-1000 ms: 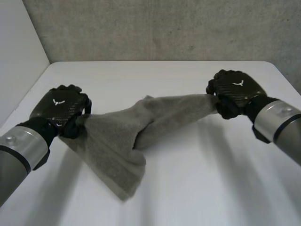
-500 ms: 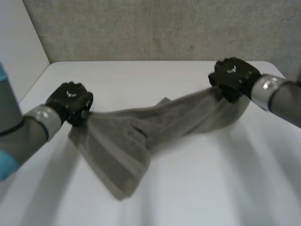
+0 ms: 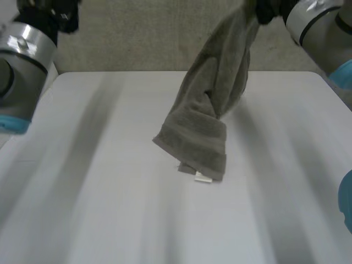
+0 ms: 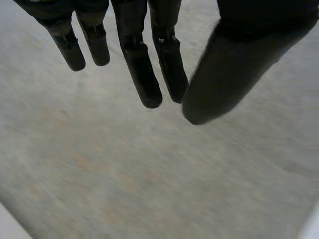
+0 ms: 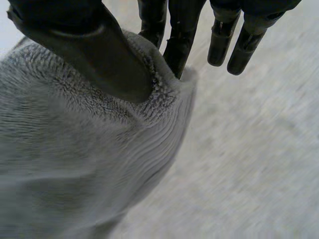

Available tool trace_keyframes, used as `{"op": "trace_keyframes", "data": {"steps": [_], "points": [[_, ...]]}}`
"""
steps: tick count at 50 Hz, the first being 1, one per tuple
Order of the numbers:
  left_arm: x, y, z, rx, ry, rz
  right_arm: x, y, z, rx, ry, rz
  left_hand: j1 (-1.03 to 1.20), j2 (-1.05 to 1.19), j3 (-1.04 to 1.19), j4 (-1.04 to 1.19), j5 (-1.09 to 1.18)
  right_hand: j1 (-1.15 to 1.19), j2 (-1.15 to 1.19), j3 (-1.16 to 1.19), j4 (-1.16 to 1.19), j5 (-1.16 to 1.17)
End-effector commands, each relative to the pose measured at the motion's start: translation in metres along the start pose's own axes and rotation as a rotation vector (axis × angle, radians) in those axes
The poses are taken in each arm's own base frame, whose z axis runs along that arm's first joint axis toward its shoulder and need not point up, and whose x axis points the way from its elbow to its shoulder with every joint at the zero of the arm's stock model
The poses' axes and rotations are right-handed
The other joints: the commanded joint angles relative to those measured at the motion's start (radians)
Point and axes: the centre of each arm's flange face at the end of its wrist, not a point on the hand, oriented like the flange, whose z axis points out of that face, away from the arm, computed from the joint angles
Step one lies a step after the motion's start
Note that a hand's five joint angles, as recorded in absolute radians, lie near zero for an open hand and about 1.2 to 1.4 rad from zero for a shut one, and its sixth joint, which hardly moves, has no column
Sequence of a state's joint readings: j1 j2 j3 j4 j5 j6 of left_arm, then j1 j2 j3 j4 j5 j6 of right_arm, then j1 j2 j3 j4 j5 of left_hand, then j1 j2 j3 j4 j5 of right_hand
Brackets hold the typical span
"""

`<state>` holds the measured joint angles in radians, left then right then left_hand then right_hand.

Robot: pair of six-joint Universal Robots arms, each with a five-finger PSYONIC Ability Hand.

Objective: Fold the towel.

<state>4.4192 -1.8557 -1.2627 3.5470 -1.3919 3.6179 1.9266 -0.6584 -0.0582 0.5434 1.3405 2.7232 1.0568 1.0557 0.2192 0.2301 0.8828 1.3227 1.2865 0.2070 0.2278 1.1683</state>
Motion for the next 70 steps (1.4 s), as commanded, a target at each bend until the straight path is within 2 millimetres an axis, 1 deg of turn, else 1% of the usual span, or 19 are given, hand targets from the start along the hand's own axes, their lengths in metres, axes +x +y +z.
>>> {"op": "trace_keyframes", "data": {"steps": [1,2,4,8,10,15,17,21,24,25,29,33,38,40,44,46,53,60,70], "points": [[0.037,0.040,-0.035,-0.198,0.112,-0.128,-0.045,0.056,-0.010,-0.284,-0.106,0.075,-0.188,-0.187,-0.045,-0.056,-0.189,0.074,0.110,-0.032,-0.053,0.053],[0.042,0.048,-0.042,-0.234,0.125,-0.161,-0.055,0.057,-0.014,-0.312,-0.130,0.099,-0.203,-0.202,-0.045,-0.056,-0.204,0.074,0.110,-0.032,-0.053,0.053],[0.047,0.053,-0.048,-0.260,0.136,-0.192,-0.060,0.057,-0.017,-0.326,-0.143,0.131,-0.206,-0.205,-0.045,-0.056,-0.207,0.074,0.110,-0.032,-0.053,0.053],[0.053,0.062,-0.058,-0.303,0.148,-0.244,-0.061,0.046,-0.022,-0.320,-0.161,0.190,-0.238,-0.237,-0.045,-0.056,-0.239,0.074,0.110,-0.032,-0.053,0.053],[0.054,0.062,-0.060,-0.309,0.150,-0.249,-0.063,0.036,-0.029,-0.327,-0.165,0.200,-0.241,-0.240,-0.045,-0.056,-0.242,0.074,0.110,-0.032,-0.053,0.053],[0.056,0.064,-0.063,-0.321,0.154,-0.253,-0.082,0.034,-0.043,-0.351,-0.202,0.204,-0.241,-0.240,-0.045,-0.056,-0.242,0.074,0.110,-0.032,-0.053,0.053],[0.057,0.063,-0.064,-0.322,0.158,-0.254,-0.083,0.034,-0.049,-0.340,-0.193,0.200,-0.244,-0.243,-0.045,-0.056,-0.245,0.074,0.110,-0.032,-0.053,0.053],[0.063,0.058,-0.069,-0.319,0.176,-0.258,-0.076,0.022,-0.074,-0.209,-0.132,0.180,-0.253,-0.252,-0.045,-0.056,-0.254,0.074,0.110,-0.032,-0.053,0.053],[0.064,0.057,-0.070,-0.318,0.179,-0.258,-0.075,0.021,-0.083,-0.173,-0.113,0.173,-0.259,-0.258,-0.045,-0.056,-0.260,0.074,0.110,-0.032,-0.053,0.053],[0.064,0.057,-0.070,-0.318,0.179,-0.258,-0.075,0.019,-0.093,-0.142,-0.102,0.168,-0.259,-0.258,-0.045,-0.056,-0.260,0.074,0.110,-0.032,-0.053,0.053],[0.070,0.059,-0.071,-0.324,0.195,-0.264,-0.079,0.021,-0.123,-0.117,-0.092,0.162,-0.294,-0.293,-0.045,-0.056,-0.295,0.074,0.110,-0.032,-0.053,0.053],[0.075,0.059,-0.073,-0.328,0.209,-0.270,-0.082,0.020,-0.141,-0.112,-0.101,0.175,-0.359,-0.358,-0.045,-0.056,-0.359,0.074,0.110,-0.032,-0.053,0.053],[0.105,0.068,-0.078,-0.355,0.278,-0.300,-0.079,0.007,-0.163,-0.028,-0.119,0.170,-0.573,-0.572,-0.045,-0.056,-0.573,0.074,0.110,-0.032,-0.053,0.053],[0.110,0.069,-0.077,-0.354,0.287,-0.313,-0.060,-0.004,-0.176,0.038,-0.093,0.145,-0.646,-0.645,-0.045,-0.056,-0.646,0.074,0.110,-0.032,-0.053,0.053],[0.121,0.075,-0.075,-0.368,0.301,-0.357,-0.048,-0.008,-0.185,0.070,-0.106,0.126,-0.764,-0.763,-0.045,-0.056,-0.765,0.074,0.110,-0.032,-0.053,0.053],[0.134,0.078,-0.072,-0.373,0.317,-0.418,-0.045,-0.007,-0.188,0.079,-0.125,0.120,-0.814,-0.813,-0.045,-0.056,-0.814,0.074,0.110,-0.032,-0.053,0.053],[0.161,0.081,-0.064,-0.363,0.364,-0.561,-0.022,0.016,-0.196,-0.001,-0.133,0.169,-0.832,-0.830,-0.045,-0.056,-0.832,0.074,0.110,-0.032,-0.053,0.053],[0.199,0.091,-0.064,-0.376,0.470,-0.745,-0.026,0.025,-0.201,-0.015,-0.193,0.216,-0.820,-0.819,-0.045,-0.056,-0.820,0.074,0.110,-0.032,-0.053,0.053],[0.230,0.105,-0.063,-0.390,0.528,-0.839,-0.034,0.032,-0.206,-0.038,-0.222,0.234,-0.802,-0.801,-0.045,-0.056,-0.803,0.074,0.110,-0.032,-0.053,0.053]]}}
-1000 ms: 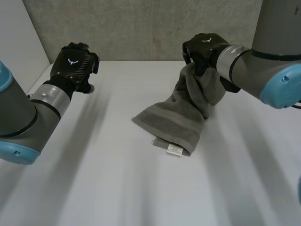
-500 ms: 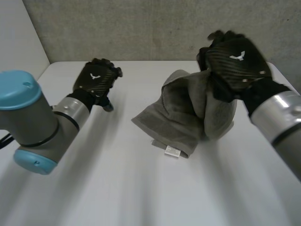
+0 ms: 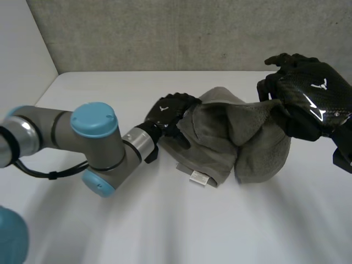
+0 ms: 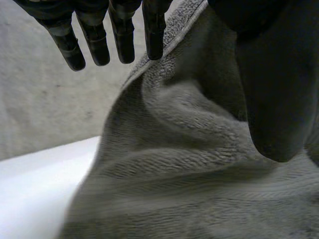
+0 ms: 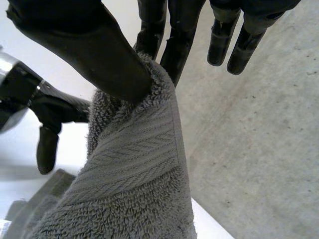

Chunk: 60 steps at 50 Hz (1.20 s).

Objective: Fold the towel.

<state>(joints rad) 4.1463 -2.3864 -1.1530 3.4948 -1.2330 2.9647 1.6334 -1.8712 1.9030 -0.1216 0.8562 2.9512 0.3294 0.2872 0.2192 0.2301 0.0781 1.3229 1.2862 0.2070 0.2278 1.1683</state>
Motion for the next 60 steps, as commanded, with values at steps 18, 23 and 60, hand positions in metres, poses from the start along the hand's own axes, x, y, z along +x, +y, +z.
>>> {"op": "trace_keyframes", "data": {"steps": [18,23,60], "points": [[-0.009,0.009,0.006,0.031,-0.082,-0.025,0.003,0.022,0.012,-0.053,-0.005,0.037,-0.075,-0.033,-0.045,-0.056,0.002,-0.558,-0.521,-0.032,-0.053,-0.578],[-0.010,-0.019,-0.016,0.049,-0.110,-0.009,0.004,0.052,0.030,-0.191,-0.025,0.128,-0.087,-0.044,-0.045,-0.056,-0.010,-1.148,-1.112,-0.032,-0.053,-1.168],[-0.007,-0.027,-0.072,-0.089,-0.411,0.233,-0.037,0.101,0.127,-0.388,0.131,0.255,-0.087,-0.044,-0.045,-0.056,-0.010,-1.148,-1.112,-0.032,-0.053,-1.168]]}}
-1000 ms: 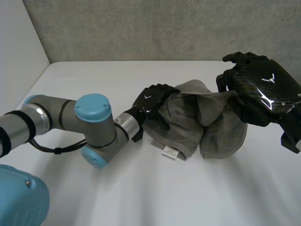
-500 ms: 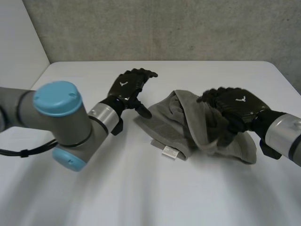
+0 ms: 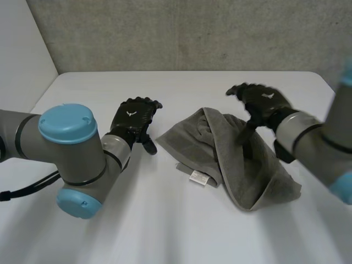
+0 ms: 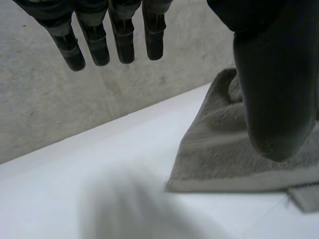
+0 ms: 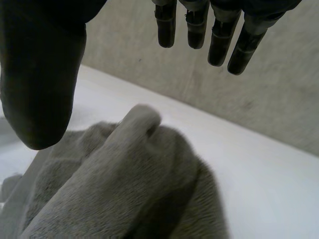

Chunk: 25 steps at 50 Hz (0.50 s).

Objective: Fold the towel.

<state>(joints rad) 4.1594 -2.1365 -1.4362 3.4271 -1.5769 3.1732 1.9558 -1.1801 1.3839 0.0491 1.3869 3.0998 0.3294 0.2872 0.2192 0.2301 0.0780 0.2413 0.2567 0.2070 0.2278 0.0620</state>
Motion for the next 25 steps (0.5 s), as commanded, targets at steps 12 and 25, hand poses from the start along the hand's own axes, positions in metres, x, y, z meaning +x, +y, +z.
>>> {"op": "trace_keyframes", "data": {"steps": [12,25], "points": [[-0.015,-0.012,-0.038,-0.014,-0.081,0.036,-0.027,0.056,0.077,-0.266,-0.041,0.003,-0.081,-0.038,-0.045,-0.056,-0.004,-0.067,-0.082,-0.032,-0.053,-0.062],[-0.029,0.001,-0.039,-0.054,-0.119,0.027,-0.031,0.051,0.083,-0.217,-0.055,-0.009,-0.087,-0.044,-0.045,-0.056,-0.010,0.878,0.863,-0.032,-0.053,0.883]]}}
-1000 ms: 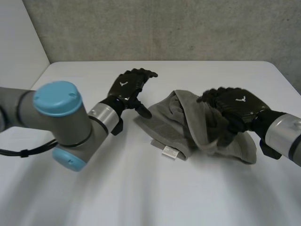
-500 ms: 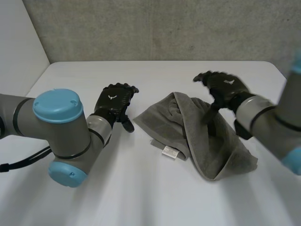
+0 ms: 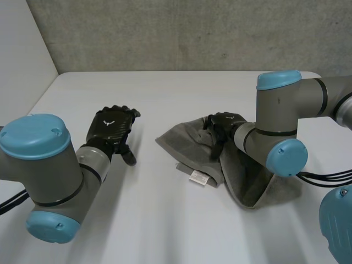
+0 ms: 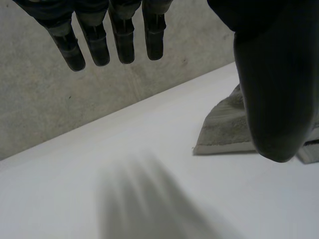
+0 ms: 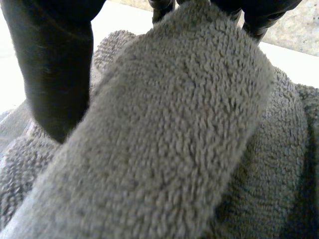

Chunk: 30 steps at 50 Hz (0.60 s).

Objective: Fold the towel.

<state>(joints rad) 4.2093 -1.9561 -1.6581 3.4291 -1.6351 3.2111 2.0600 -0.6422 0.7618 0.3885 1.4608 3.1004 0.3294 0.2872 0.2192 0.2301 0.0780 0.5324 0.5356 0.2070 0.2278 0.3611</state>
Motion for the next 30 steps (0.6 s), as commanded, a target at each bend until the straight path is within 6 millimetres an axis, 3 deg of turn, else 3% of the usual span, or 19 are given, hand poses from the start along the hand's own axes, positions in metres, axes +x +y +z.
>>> {"op": "trace_keyframes", "data": {"steps": [1,7,9,12,14,15,17,25,26,27,28,29,30], "points": [[-0.005,0.003,0.003,-0.009,-0.013,-0.004,-0.009,-0.003,-0.001,0.030,-0.036,-0.018,-0.087,-0.044,-0.045,-0.056,-0.010,0.798,0.795,-0.032,-0.053,0.795],[-0.011,0.001,0.005,-0.004,-0.030,-0.009,-0.034,0.008,-0.011,-0.004,-0.154,-0.037,-0.087,-0.044,-0.045,-0.056,-0.010,0.864,0.861,-0.032,-0.053,0.861],[-0.013,0.000,0.005,-0.002,-0.036,-0.010,-0.045,0.003,-0.028,0.011,-0.227,-0.044,-0.087,-0.044,-0.045,-0.056,-0.010,0.864,0.861,-0.032,-0.053,0.861],[-0.019,-0.006,0.006,0.014,-0.051,-0.014,-0.053,0.001,-0.038,0.022,-0.264,-0.052,-0.087,-0.044,-0.045,-0.056,-0.010,0.864,0.861,-0.032,-0.053,0.861],[-0.026,-0.013,0.005,0.032,-0.070,-0.018,-0.073,-0.004,-0.062,0.068,-0.331,-0.083,-0.087,-0.044,-0.045,-0.056,-0.010,0.864,0.861,-0.032,-0.053,0.861],[-0.026,-0.013,0.005,0.032,-0.070,-0.018,-0.074,-0.004,-0.062,0.068,-0.331,-0.083,-0.087,-0.044,-0.045,-0.056,-0.010,0.864,0.861,-0.032,-0.053,0.861],[-0.029,-0.014,0.005,0.033,-0.078,-0.021,-0.085,-0.010,-0.083,0.132,-0.352,-0.113,-0.087,-0.044,-0.045,-0.056,-0.010,0.864,0.861,-0.032,-0.053,0.861],[-0.026,-0.010,0.001,0.022,-0.037,-0.020,-0.084,-0.009,-0.119,0.257,-0.296,-0.235,-0.087,-0.044,-0.045,-0.056,-0.010,0.864,0.861,-0.032,-0.053,0.861],[-0.022,-0.007,0.001,0.015,-0.012,-0.019,-0.082,-0.008,-0.122,0.277,-0.271,-0.269,-0.092,-0.050,-0.045,-0.056,-0.015,0.766,0.763,-0.032,-0.053,0.763],[-0.019,-0.006,0.001,0.013,0.006,-0.017,-0.081,-0.006,-0.123,0.281,-0.252,-0.293,-0.095,-0.053,-0.045,-0.056,-0.018,-0.005,-0.008,-0.032,-0.053,-0.008],[-0.017,-0.006,0.002,0.014,0.018,-0.016,-0.081,-0.006,-0.123,0.281,-0.252,-0.293,-0.104,-0.062,-0.045,-0.056,-0.027,-0.013,-0.016,-0.032,-0.053,-0.016],[-0.017,-0.006,0.002,0.014,0.019,-0.016,-0.079,-0.004,-0.123,0.275,-0.236,-0.308,-0.104,-0.062,-0.045,-0.056,-0.027,-0.358,-0.361,-0.032,-0.053,-0.361],[-0.016,-0.007,0.002,0.015,0.031,-0.016,-0.079,-0.004,-0.123,0.275,-0.236,-0.308,-0.107,-0.065,-0.045,-0.056,-0.030,-0.358,-0.361,-0.032,-0.053,-0.361]]}}
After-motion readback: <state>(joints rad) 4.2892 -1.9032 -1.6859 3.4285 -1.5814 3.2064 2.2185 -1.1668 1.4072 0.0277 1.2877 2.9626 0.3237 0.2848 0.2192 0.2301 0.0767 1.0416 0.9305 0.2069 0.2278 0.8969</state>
